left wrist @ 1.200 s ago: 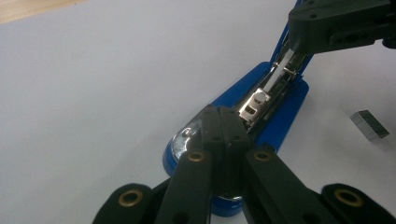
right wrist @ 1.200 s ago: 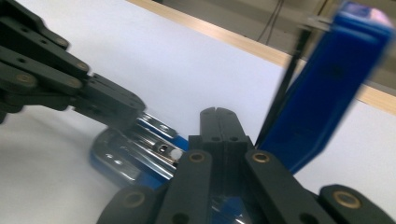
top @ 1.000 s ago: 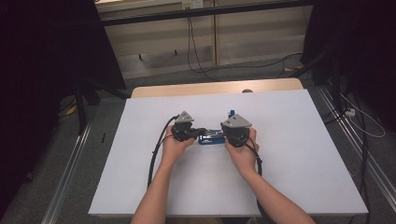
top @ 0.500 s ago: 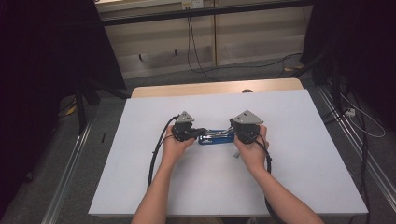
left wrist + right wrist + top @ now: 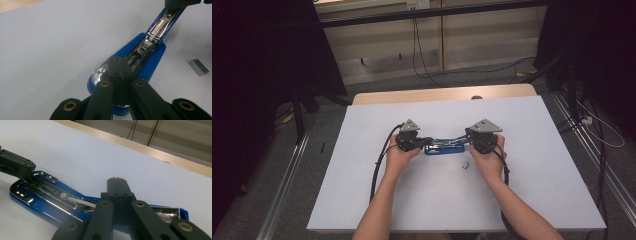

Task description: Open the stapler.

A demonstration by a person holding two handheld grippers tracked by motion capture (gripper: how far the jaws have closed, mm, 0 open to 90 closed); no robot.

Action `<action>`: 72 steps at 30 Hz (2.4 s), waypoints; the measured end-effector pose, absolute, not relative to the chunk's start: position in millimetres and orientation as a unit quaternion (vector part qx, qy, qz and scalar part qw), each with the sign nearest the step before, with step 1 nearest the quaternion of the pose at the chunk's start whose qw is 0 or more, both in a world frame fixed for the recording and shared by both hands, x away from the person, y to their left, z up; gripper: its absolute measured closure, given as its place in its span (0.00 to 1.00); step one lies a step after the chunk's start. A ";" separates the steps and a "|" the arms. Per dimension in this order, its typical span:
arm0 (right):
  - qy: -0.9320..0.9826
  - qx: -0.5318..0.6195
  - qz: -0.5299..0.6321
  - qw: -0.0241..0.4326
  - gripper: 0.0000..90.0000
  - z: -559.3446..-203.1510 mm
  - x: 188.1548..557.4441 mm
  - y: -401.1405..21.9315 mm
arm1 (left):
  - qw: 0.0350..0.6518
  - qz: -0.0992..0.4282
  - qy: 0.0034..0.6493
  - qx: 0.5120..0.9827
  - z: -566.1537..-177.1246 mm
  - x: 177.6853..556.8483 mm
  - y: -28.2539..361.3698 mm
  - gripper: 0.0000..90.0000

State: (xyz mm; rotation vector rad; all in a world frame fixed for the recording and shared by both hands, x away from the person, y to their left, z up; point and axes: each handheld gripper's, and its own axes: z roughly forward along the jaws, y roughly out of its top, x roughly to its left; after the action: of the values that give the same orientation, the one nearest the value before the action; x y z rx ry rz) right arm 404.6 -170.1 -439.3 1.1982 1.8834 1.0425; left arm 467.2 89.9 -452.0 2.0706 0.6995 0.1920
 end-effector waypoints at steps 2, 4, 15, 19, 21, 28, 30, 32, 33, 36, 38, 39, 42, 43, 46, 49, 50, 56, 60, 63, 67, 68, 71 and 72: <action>0.721 0.462 0.397 0.330 1.00 -443.1 404.7 -172.7 | 0.456 0.078 0.283 0.840 -451.9 467.2 89.9 1.00; 0.722 0.467 0.394 0.325 1.00 -448.0 405.4 -176.0 | 0.456 0.079 0.283 0.840 -451.9 467.0 89.8 1.00; 0.725 0.465 0.402 0.311 1.00 -452.6 407.1 -184.7 | 0.456 0.082 0.286 0.839 -450.9 466.3 88.2 1.00; 0.727 0.464 0.404 0.306 1.00 -452.7 407.2 -187.4 | 0.467 0.077 0.289 0.832 -448.2 466.6 90.6 1.00; 0.729 0.463 0.402 0.305 1.00 -452.5 406.5 -189.0 | 0.467 0.080 0.287 0.832 -446.9 466.2 90.4 1.00; 0.727 0.461 0.412 0.299 1.00 -449.6 402.7 -197.8 | 0.463 0.072 0.285 0.836 -442.1 464.2 86.6 0.87; 0.728 0.459 0.416 0.294 1.00 -448.4 400.8 -199.2 | 0.462 0.069 0.284 0.838 -440.5 463.0 84.7 0.81; 0.729 0.456 0.421 0.290 0.97 -447.4 397.5 -200.1 | 0.460 0.068 0.284 0.838 -439.0 462.0 84.3 0.75; 0.729 0.455 0.423 0.287 0.93 -447.1 396.1 -200.2 | 0.462 0.068 0.288 0.836 -438.1 461.1 84.2 0.72; 0.735 0.448 0.425 0.279 0.89 -446.6 389.7 -201.1 | 0.465 0.068 0.296 0.832 -434.7 459.6 84.9 0.61; 0.740 0.442 0.426 0.276 0.81 -445.9 385.2 -202.7 | 0.453 0.090 0.308 0.832 -432.0 458.8 85.4 0.43; 0.741 0.440 0.428 0.274 0.76 -445.5 382.9 -203.6 | 0.457 0.084 0.309 0.830 -431.0 458.2 86.5 0.44; 0.745 0.435 0.429 0.267 0.66 -444.0 375.5 -206.7 | 0.461 0.090 0.312 0.826 -425.8 455.9 88.9 0.38; 0.746 0.435 0.429 0.266 0.62 -443.5 373.0 -207.3 | 0.460 0.094 0.312 0.826 -423.9 455.0 89.6 0.35; 0.749 0.432 0.429 0.263 0.51 -442.2 364.1 -208.4 | 0.462 0.100 0.315 0.823 -419.8 452.6 91.3 0.28; 0.755 0.432 0.427 0.247 0.41 -442.8 357.7 -207.5 | 0.455 0.099 0.312 0.828 -417.0 450.2 92.7 0.23; 0.758 0.428 0.428 0.243 0.38 -443.5 355.3 -207.0 | 0.450 0.101 0.313 0.830 -416.4 449.4 93.1 0.21; 0.759 0.431 0.428 0.234 0.22 -446.2 344.0 -204.6 | 0.445 0.099 0.313 0.833 -412.6 444.3 95.6 0.15; 0.758 0.435 0.430 0.229 0.19 -447.0 339.1 -204.1 | 0.444 0.104 0.310 0.834 -410.6 439.5 99.2 0.14; 0.761 0.432 0.428 0.225 0.19 -446.9 335.0 -202.5 | 0.440 0.107 0.306 0.838 -410.0 435.9 102.8 0.13; 0.769 0.422 0.426 0.219 0.20 -448.0 327.2 -200.7 | 0.439 0.109 0.311 0.836 -408.7 432.8 108.5 0.12; 0.770 0.422 0.426 0.216 0.21 -448.5 325.3 -200.6 | 0.440 0.111 0.312 0.835 -408.4 432.2 110.0 0.12; 0.778 0.418 0.420 0.209 0.28 -450.6 321.8 -200.5 | 0.441 0.113 0.316 0.832 -408.3 431.4 112.8 0.12; 0.778 0.420 0.419 0.206 0.31 -451.5 321.4 -200.1 | 0.441 0.113 0.317 0.832 -408.3 431.3 113.5 0.12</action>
State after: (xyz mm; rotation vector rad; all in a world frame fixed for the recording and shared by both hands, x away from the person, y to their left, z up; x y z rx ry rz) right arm 321.4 -200.1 -451.5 1.1698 2.1676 1.1681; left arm 431.3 113.5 -408.3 2.0652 0.7873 0.2803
